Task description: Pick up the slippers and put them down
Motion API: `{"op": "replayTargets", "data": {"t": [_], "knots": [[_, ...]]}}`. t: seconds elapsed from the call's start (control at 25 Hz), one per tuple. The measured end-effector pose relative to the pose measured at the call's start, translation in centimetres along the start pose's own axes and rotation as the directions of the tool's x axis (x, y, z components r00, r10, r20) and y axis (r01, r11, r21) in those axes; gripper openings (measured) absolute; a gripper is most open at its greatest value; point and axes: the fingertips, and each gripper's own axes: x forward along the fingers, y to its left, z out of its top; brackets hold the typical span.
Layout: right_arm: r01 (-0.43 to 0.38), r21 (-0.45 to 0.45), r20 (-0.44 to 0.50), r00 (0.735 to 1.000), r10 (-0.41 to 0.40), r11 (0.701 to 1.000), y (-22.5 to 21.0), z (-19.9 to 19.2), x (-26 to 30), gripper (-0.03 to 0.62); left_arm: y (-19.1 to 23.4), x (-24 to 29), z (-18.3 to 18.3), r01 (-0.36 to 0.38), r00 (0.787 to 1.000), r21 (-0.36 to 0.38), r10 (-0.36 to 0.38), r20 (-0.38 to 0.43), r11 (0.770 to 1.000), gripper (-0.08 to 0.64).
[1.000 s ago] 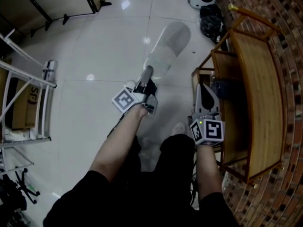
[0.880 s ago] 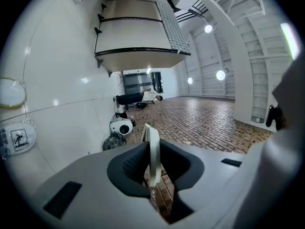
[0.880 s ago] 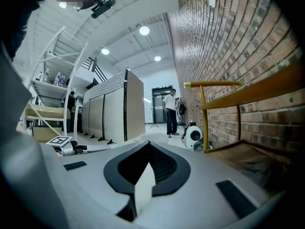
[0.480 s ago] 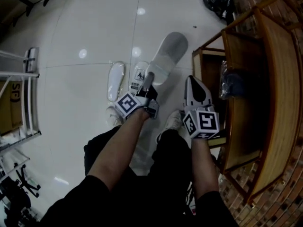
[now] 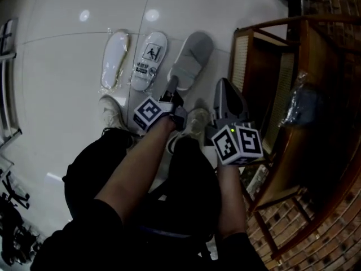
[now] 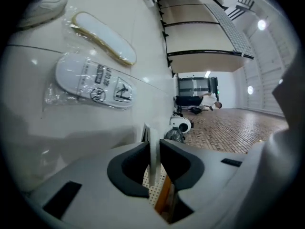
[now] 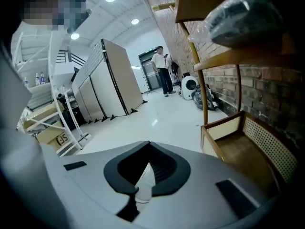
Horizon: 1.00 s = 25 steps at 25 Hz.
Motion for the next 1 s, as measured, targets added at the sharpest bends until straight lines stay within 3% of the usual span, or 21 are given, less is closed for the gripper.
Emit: {"op": "replayTargets", "data": {"t": [0.24,0.4,0.44,0.56,0.64,0.72,0.8,0.84,0.88,0.92,1.0], "knots": [[-0.011,0.018,-0.006,1.0,0.011,1.0,-0.9,0.3,-0.7,0.008,5.0,-0.3,-1.1,-0.164,0.986,0.008,0.164,0.004,0.986,0.072],[-0.059,0.046,-0.019,0.998,0.059,0.997,-0.5,0.0,-1.2,0.008,6.5,-0.3,-2.6,-0.273,0.96,0.078,0.277,-0.05,0.959,0.092],[-0.075,0.06,-0.016,0.997,0.076,0.995,-0.3,0.0,-1.4,0.008,6.6,-0.2,-2.9,-0.292,0.952,0.105,0.299,-0.066,0.951,0.111],[-0.092,0.082,-0.003,0.996,0.093,0.992,-0.3,0.2,-1.8,0.008,6.7,0.6,-3.3,-0.342,0.925,0.195,0.365,-0.1,0.919,0.29],[-0.083,0.076,-0.004,0.996,0.084,0.994,-0.6,0.3,-2.0,0.008,7.1,0.4,-3.3,-0.403,0.887,0.31,0.451,-0.1,0.861,0.319],[-0.085,0.073,-0.007,0.996,0.086,0.994,-0.6,0.3,-2.1,0.008,8.2,-0.6,-3.2,-0.466,0.816,0.467,0.569,-0.102,0.751,0.319],[-0.103,0.069,-0.006,0.995,0.103,0.992,-0.1,0.6,-2.1,0.008,9.9,-2.2,-3.3,-0.505,0.726,0.584,0.679,-0.113,0.636,0.319],[-0.11,0.065,-0.002,0.994,0.111,0.992,0.1,0.8,-2.1,0.008,10.6,-2.9,-3.3,-0.512,0.694,0.614,0.71,-0.116,0.601,0.319],[-0.115,0.061,0.002,0.993,0.115,0.991,0.3,1.0,-2.1,0.008,11.0,-3.4,-3.2,-0.51,0.679,0.633,0.724,-0.12,0.583,0.319],[-0.117,0.056,0.005,0.993,0.117,0.992,0.4,1.1,-2.0,0.008,11.0,-3.6,-3.3,-0.496,0.679,0.648,0.723,-0.127,0.579,0.319],[-0.114,0.05,0.007,0.994,0.113,0.992,0.6,1.2,-1.9,0.008,10.2,-3.1,-3.6,-0.437,0.7,0.687,0.699,-0.145,0.581,0.318]]}}
